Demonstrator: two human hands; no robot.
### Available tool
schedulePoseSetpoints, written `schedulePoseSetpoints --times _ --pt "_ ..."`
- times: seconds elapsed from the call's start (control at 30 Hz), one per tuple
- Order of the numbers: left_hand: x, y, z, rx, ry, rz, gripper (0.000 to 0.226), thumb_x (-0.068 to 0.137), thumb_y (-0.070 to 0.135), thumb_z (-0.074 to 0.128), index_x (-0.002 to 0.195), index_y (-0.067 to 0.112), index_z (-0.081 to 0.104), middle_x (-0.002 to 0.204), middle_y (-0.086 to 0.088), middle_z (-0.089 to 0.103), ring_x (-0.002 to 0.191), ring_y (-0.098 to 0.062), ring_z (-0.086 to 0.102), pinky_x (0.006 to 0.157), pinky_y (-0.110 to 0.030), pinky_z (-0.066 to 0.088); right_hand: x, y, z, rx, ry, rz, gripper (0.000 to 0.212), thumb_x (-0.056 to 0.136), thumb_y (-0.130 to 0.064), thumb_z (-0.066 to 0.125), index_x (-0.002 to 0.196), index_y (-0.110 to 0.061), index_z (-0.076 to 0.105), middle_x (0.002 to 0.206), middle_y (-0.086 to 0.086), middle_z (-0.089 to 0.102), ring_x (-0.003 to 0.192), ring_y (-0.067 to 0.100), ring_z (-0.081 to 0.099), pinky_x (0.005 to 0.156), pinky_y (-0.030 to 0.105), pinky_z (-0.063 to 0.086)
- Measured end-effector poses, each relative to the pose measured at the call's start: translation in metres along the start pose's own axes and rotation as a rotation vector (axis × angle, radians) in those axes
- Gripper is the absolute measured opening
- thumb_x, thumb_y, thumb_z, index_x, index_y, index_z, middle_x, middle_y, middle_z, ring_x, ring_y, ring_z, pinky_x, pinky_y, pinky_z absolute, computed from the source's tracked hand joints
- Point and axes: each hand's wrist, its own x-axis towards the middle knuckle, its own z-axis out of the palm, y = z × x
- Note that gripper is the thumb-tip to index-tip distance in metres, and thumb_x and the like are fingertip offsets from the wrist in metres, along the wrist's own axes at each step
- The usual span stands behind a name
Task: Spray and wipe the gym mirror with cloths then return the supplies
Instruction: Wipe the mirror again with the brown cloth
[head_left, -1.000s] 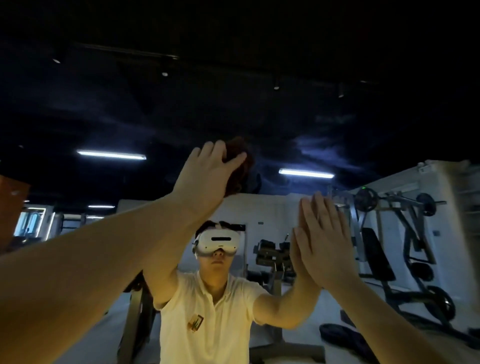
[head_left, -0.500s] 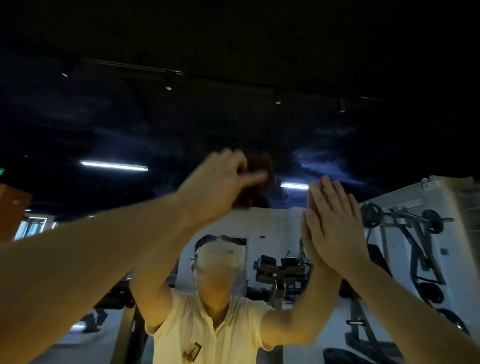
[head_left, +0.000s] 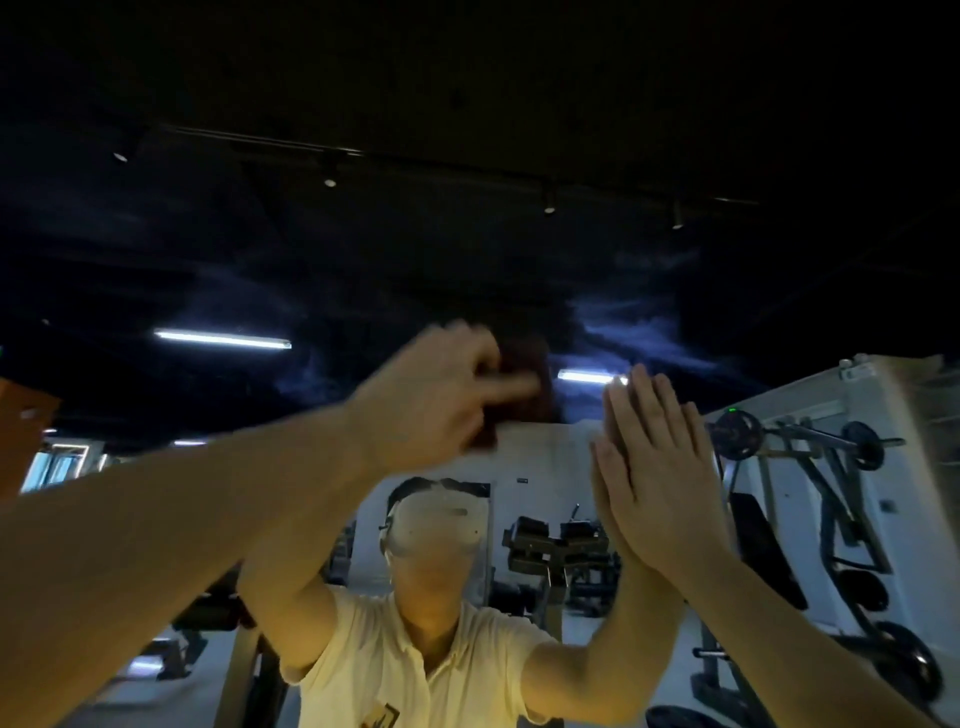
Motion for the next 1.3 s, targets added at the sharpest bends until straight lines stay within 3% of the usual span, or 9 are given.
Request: schedulePoseSetpoints --times 0.17,0.33,0.4,0.7,0.87,0.93,1.03,1.17,1.3 --pt "0.050 0.004 0.002 0.085 0.183 -0.655 0.060 0.101 0.036 0.047 0.159 0.026 0.035 0.134 -0.016 0.042 0.113 -0.031 0.046 0.097 -0.043 0.044 -0.003 -0.008 -0.006 -0.035 0.015 0.025 0.062 0.109 -0.044 0.007 0.166 -0.018 0.007 0.174 0.007 -0.001 0.160 0.025 -0.002 0.127 0.056 0.013" --pt "0.014 0.089 0.023 -0.017 0.052 -0.097 0.080 0.093 0.056 0.065 0.159 0.024 0.033 0.135 -0.012 0.041 0.112 -0.023 0.045 0.099 -0.039 0.046 -0.004 -0.010 -0.010 0.036 0.041 0.019 0.060 0.110 -0.043 0.014 0.165 -0.017 0.016 0.173 0.007 0.005 0.160 0.024 -0.001 0.127 0.056 0.012" --pt "-0.006 0.064 0.017 0.051 0.015 -0.117 0.080 0.096 0.056 0.060 0.162 0.028 0.024 0.136 -0.011 0.037 0.115 -0.023 0.045 0.102 -0.038 0.043 -0.005 -0.009 -0.007 0.024 0.040 0.022 0.061 0.110 -0.042 0.015 0.165 -0.016 0.014 0.173 0.008 0.003 0.160 0.023 -0.003 0.128 0.056 0.010" --pt "-0.111 -0.030 -0.025 0.092 0.214 -1.039 0.067 0.098 0.034 0.044 0.160 0.011 0.031 0.126 -0.025 0.043 0.100 -0.034 0.051 0.076 -0.044 0.050 -0.008 -0.018 -0.001 -0.015 0.051 0.104 0.063 0.109 -0.040 0.013 0.165 -0.014 0.011 0.173 0.011 0.003 0.160 0.028 0.001 0.127 0.058 0.012" --pt "-0.082 0.077 -0.007 0.012 -0.163 -0.492 0.095 0.097 0.054 0.058 0.162 0.024 -0.006 0.142 -0.011 0.026 0.117 -0.018 0.043 0.099 -0.032 0.046 -0.009 -0.020 -0.003 -0.016 0.043 0.107 0.063 0.108 -0.040 0.010 0.165 -0.013 0.012 0.173 0.012 0.005 0.160 0.028 0.000 0.128 0.056 0.008" --pt "-0.088 0.060 -0.006 0.146 -0.185 -0.256 0.099 0.091 0.055 0.068 0.162 0.022 0.007 0.136 -0.012 0.035 0.113 -0.022 0.048 0.095 -0.035 0.048 -0.008 -0.019 -0.002 -0.016 0.044 0.103 0.063 0.108 -0.040 0.011 0.166 -0.014 0.011 0.173 0.011 0.004 0.160 0.027 -0.001 0.128 0.056 0.008" --pt "-0.096 -0.007 -0.023 0.291 -0.020 -0.515 0.084 0.090 0.045 0.072 0.158 0.016 0.034 0.122 -0.016 0.049 0.094 -0.023 0.057 0.080 -0.037 0.053 -0.008 -0.018 0.000 -0.014 0.041 0.101 0.063 0.108 -0.040 0.012 0.166 -0.015 0.008 0.173 0.010 0.001 0.160 0.027 -0.003 0.128 0.056 0.007" --pt "-0.100 -0.016 -0.032 0.114 0.083 -0.854 0.072 0.096 0.041 0.040 0.160 0.010 0.031 0.126 -0.021 0.045 0.098 -0.028 0.053 0.082 -0.042 0.054 -0.009 -0.018 0.004 -0.018 0.043 0.111 0.063 0.109 -0.040 0.013 0.166 -0.016 0.005 0.173 0.010 -0.002 0.160 0.027 -0.006 0.127 0.057 0.008" --pt "-0.106 0.051 -0.013 0.094 -0.105 -0.496 0.091 0.093 0.056 0.062 0.162 0.019 0.015 0.135 -0.012 0.036 0.107 -0.019 0.051 0.089 -0.032 0.050 -0.008 -0.020 0.000 -0.017 0.030 0.099 0.063 0.109 -0.040 0.012 0.166 -0.015 0.006 0.173 0.011 -0.001 0.160 0.028 -0.005 0.127 0.057 0.009"
